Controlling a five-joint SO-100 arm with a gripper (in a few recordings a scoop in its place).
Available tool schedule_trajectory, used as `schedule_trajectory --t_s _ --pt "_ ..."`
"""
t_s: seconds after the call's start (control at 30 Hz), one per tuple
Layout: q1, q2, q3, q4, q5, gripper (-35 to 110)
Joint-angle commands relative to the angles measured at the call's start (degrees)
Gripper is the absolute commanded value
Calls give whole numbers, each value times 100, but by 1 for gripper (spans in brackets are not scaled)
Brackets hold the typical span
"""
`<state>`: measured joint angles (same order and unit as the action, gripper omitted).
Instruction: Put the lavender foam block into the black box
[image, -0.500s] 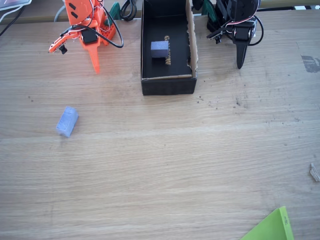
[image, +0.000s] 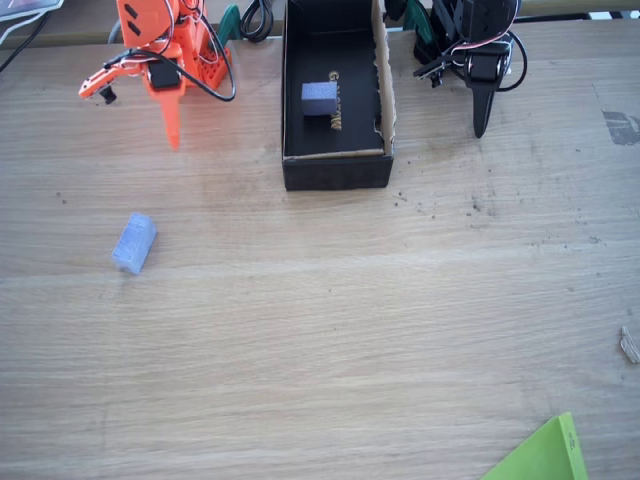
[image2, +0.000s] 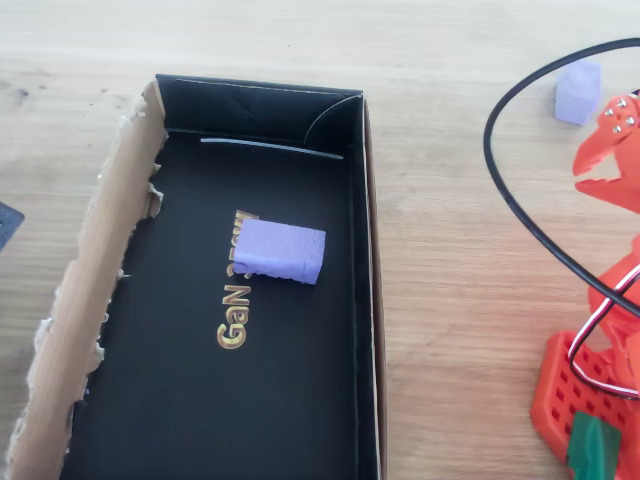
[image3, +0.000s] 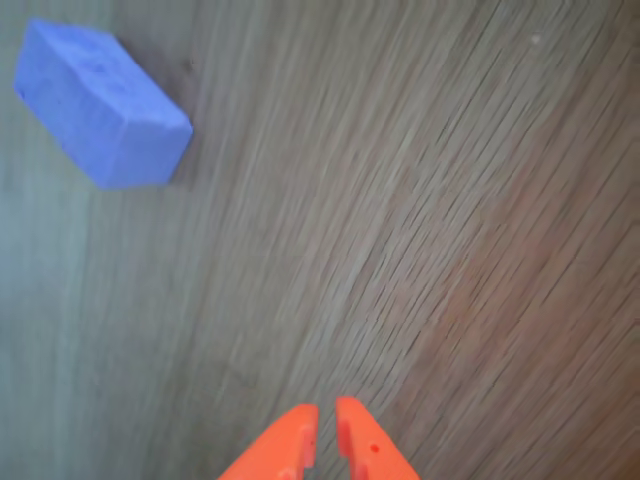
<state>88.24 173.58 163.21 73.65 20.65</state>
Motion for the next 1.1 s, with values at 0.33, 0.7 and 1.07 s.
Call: schedule_trajectory --t_s 0.33,0.7,1.07 --pt "246 62 18 105 202 0" --pt "-70 62 18 -1028 -299 0" --pt "-360 62 -316 -940 -132 0"
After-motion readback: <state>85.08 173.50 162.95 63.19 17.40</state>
